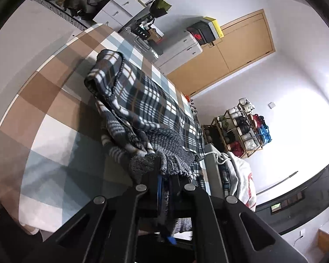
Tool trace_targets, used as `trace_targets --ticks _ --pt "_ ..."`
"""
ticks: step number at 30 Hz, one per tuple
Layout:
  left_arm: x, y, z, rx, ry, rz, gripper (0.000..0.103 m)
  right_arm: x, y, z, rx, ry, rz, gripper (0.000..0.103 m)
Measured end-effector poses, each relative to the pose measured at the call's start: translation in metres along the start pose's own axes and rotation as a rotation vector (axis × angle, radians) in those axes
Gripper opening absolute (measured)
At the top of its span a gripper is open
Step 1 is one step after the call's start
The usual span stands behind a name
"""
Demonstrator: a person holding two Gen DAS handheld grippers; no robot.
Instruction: Fold large clothes
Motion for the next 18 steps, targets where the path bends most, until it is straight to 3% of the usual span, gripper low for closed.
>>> trace_targets --ticks 2,5,7,10,14,16,18 --pt "-0.002 0.003 -0.003 -0.008 0.000 0.002 0.000 -0.004 0.001 -0.010 -0.036 -0.069 -0.069 0.103" --pt "-0.002 0.003 -0.007 -0.011 0.005 0.009 0.000 -0.002 0.005 -0.038 -0.183 -0.202 -0.185 0.103" --pt "-0.003 0.001 -0.006 -0.007 0.010 0.014 0.000 -0.002 -0.010 -0.047 -0.211 -0.270 -0.233 0.103" --pt "-0.005 -0.002 -0.005 0.000 0.009 0.017 0.000 -0.016 -0.056 -0.042 -0.155 -0.433 -0.339 0.103" --pt "-0.006 0.001 -0.007 -0.001 0.015 0.023 0.000 -0.075 -0.125 -0.013 0.035 -0.720 -0.489 0.103" --pt "-0.007 0.004 -0.009 -0.015 0.004 0.014 0.000 -0.093 -0.138 0.008 0.111 -0.872 -0.699 0.103" --pt "-0.008 0.006 -0.010 -0.016 0.002 0.020 0.000 -0.093 -0.143 0.030 0.123 -1.019 -1.019 0.103"
Point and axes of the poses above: each gripper's, at about its wrist camera, not at the fingertips, and y roughly the way its jaws point, x to its right, z to its top, the point moved 7 cm from there along y, roughly the way its jaws point, and after that the axes turned 6 degrees about y, right-handed, at the moved point
